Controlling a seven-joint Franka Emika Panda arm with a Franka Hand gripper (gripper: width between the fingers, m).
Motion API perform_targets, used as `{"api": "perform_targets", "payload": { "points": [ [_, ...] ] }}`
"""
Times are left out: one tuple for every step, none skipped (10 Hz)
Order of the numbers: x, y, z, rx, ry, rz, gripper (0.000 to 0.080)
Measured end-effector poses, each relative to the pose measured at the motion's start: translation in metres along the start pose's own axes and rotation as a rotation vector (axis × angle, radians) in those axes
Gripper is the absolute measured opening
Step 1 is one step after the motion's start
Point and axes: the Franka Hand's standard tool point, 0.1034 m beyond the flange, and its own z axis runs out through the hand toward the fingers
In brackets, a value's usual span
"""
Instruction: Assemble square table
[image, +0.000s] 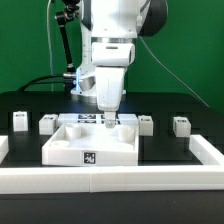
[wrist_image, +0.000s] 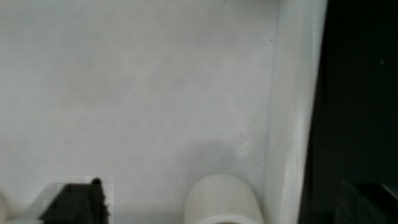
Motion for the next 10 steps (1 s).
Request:
{"api": "perform_targets", "payload": {
  "points": [
    [-0.006, -0.005, 0.007, 0.016, -0.003, 0.01, 0.065],
    [-0.007, -0.008, 0.015, 0.015, 0.0, 0.013, 0.065],
    [-0.007, -0.013, 0.023, 0.027, 0.0, 0.014, 0.065],
    [-0.008, -0.015, 0.029, 0.038, 0.0, 0.014, 0.065],
    [-0.008, -0.016, 0.031, 0.041, -0.001, 0.017, 0.065],
    [-0.007, -0.017, 0.033, 0.046, -0.001, 0.025, 0.065],
    [-0.007, -0.017, 0.034, 0.047, -0.001, 0.027, 0.065],
    [-0.007, -0.017, 0.034, 0.047, -0.001, 0.029, 0.065],
    [-0.007, -0.018, 0.034, 0.047, -0.001, 0.029, 0.0518],
    [-0.008, -0.018, 0.034, 0.047, -0.001, 0.03, 0.0518]
  ]
}}
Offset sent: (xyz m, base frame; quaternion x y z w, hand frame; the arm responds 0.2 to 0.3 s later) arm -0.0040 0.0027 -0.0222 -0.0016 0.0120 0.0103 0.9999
